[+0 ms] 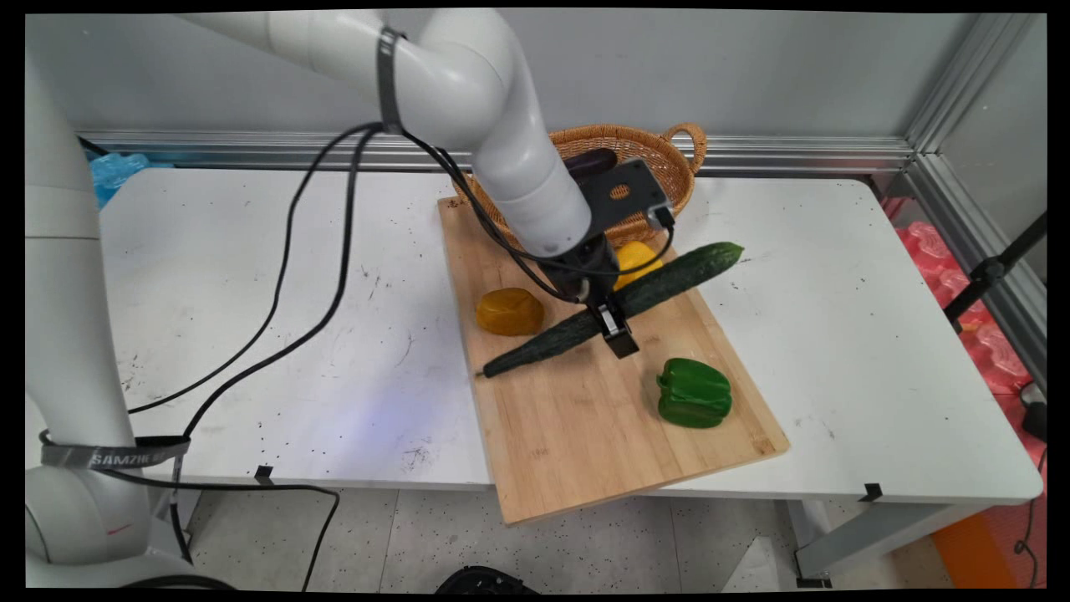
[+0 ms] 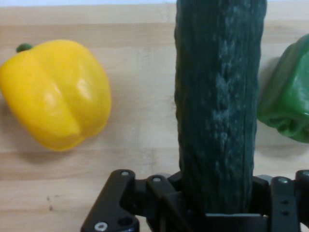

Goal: Place the picked object on the cutting board

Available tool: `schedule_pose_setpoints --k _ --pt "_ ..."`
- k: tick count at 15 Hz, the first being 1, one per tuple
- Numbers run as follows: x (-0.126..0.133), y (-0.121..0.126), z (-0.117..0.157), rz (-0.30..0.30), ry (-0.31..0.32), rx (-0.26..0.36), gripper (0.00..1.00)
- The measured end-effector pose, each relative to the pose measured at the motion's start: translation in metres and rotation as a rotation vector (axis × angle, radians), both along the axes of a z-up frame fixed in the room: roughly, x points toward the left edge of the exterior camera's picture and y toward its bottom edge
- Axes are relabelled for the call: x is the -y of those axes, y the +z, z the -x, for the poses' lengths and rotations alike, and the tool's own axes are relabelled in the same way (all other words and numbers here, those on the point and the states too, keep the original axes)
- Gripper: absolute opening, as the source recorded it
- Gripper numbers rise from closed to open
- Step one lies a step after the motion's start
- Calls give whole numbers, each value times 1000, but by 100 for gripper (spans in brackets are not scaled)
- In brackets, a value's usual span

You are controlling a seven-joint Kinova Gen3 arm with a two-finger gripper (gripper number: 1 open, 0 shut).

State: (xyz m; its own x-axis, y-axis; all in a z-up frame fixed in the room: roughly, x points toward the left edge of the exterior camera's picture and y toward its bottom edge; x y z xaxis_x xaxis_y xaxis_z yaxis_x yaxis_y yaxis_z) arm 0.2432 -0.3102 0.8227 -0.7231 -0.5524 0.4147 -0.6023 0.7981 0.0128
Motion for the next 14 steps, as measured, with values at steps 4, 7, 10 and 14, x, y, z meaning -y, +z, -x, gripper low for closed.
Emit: schedule_pose_setpoints --k 4,7,10,14 --pt "8 -19 11 -9 -4 9 0" --pt "12 -25 16 -8 -12 9 100" --pt "14 -27 20 0 -27 3 100" --pt "14 -20 15 20 -47 -2 100"
